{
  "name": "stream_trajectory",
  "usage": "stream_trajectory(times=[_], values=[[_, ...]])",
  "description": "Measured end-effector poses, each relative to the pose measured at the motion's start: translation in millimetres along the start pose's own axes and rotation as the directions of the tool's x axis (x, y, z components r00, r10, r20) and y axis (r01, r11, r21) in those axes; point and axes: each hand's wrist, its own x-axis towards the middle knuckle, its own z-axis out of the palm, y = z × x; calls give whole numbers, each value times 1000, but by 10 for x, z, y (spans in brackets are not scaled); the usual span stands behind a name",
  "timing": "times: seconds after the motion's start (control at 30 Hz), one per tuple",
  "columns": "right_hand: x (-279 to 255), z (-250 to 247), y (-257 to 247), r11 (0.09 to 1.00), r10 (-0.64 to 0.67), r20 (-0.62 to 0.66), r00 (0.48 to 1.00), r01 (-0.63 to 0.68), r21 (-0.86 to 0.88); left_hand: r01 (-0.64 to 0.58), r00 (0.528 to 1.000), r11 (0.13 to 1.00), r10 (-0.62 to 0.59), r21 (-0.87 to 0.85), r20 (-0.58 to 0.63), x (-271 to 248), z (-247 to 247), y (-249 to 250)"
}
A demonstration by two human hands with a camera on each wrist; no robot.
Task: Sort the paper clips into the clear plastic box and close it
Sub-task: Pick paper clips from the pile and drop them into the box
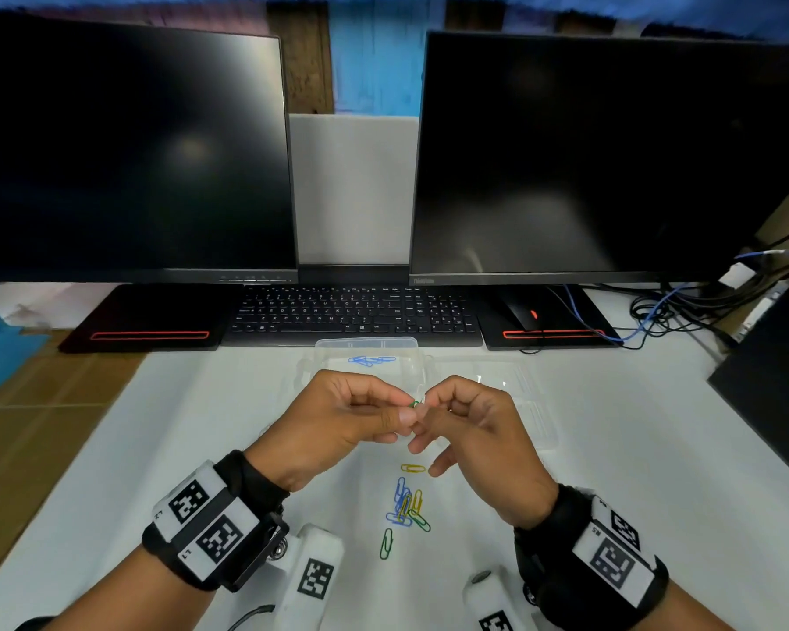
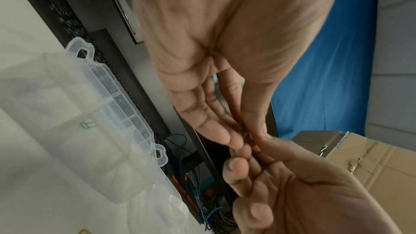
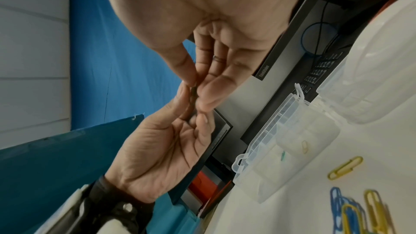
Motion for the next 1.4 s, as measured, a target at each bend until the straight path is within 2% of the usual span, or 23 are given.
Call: stream_trajectory(times=[0.13, 0.3, 0.47, 0.6, 0.8, 0.97, 1.23, 1.4], values=[[-5, -22, -62, 997, 39, 63, 997, -43, 62, -55, 998, 997, 56, 61, -6, 0, -31, 25], [3, -28, -82, 983, 77, 80, 994, -89, 158, -177, 980, 943, 196, 282, -40, 33, -78, 8], [30, -33, -62, 957, 252, 112, 961, -264, 116, -186, 971, 963, 211, 197, -115, 45, -61, 19], [32, -32, 19, 949, 302, 100, 948, -309, 63, -134, 966, 975, 168, 176, -194, 95, -147, 19], [145, -90, 55, 980, 177, -56, 983, -182, -78, 18, 936, 985, 45, 173, -350, 213, -415, -48], [299, -115, 140, 977, 144, -157, 977, -166, -135, 140, 935, 961, -49, 238, -352, 359, -421, -102], [477, -44, 228, 973, 138, -112, 984, -156, -169, 259, 923, 900, -123, 351, -366, 420, -613, -4], [619, 127, 257, 956, 114, -87, 990, -133, -262, 263, 920, 899, -124, 351, -372, 392, -634, -14]])
